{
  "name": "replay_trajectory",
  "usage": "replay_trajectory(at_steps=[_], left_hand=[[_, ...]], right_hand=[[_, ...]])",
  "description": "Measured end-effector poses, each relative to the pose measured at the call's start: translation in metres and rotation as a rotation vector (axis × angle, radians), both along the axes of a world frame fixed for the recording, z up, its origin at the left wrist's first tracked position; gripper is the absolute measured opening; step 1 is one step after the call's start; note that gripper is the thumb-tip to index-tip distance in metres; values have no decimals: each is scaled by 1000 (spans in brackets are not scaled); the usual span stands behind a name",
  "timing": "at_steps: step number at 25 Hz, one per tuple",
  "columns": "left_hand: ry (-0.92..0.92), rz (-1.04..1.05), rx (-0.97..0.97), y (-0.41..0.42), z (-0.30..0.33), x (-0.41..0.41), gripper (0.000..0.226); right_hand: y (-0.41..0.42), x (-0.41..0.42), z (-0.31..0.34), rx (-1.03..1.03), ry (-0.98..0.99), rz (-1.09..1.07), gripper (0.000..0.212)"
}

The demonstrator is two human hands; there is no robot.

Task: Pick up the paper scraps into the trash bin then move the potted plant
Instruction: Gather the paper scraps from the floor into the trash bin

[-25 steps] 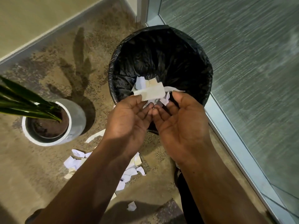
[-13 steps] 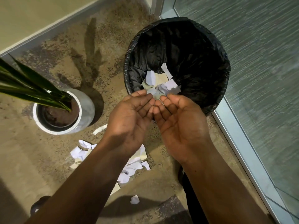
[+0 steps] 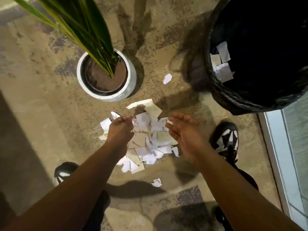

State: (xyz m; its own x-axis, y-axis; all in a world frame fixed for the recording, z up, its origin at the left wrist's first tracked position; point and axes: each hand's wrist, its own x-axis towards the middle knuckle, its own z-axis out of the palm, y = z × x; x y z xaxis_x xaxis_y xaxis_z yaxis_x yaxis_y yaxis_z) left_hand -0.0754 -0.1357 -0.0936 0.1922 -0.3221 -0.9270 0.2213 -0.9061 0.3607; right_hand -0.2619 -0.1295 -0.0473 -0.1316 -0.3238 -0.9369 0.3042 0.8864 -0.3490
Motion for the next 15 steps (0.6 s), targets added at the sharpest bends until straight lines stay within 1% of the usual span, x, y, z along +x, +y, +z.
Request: replay_trajectory(at_steps=[2,3,4,6,8,9,10,13,15], left_hand=[[-85,-150,81,24,-25,34,28],[-105,-234,104,34,-39,49,36],[-121,-290,123,42,-50,61,42],[-156,-290,148,52,-68,77,48],[-155,-283,164,56,-82,86,50],[-153,-311,156,57,-90,89,52],[-170,-355,133,57,-96,91,54],[-246,-453,64,51,-109,95,57],[-254,-485,67,44,-113,96,61]], right_hand=[[9,18,-38,14,129,241,14],[6,25,-62,-23,191,419,18],[-3,28,-86,-86,265,586,28],[-35,26,-135,-258,490,992,51],[-72,19,-171,-338,732,1362,60],[-89,16,-185,-348,787,1461,62],[-105,15,-193,-320,790,1521,62],[-133,22,-197,-161,735,1675,58],[-131,26,-193,-143,811,1749,58]])
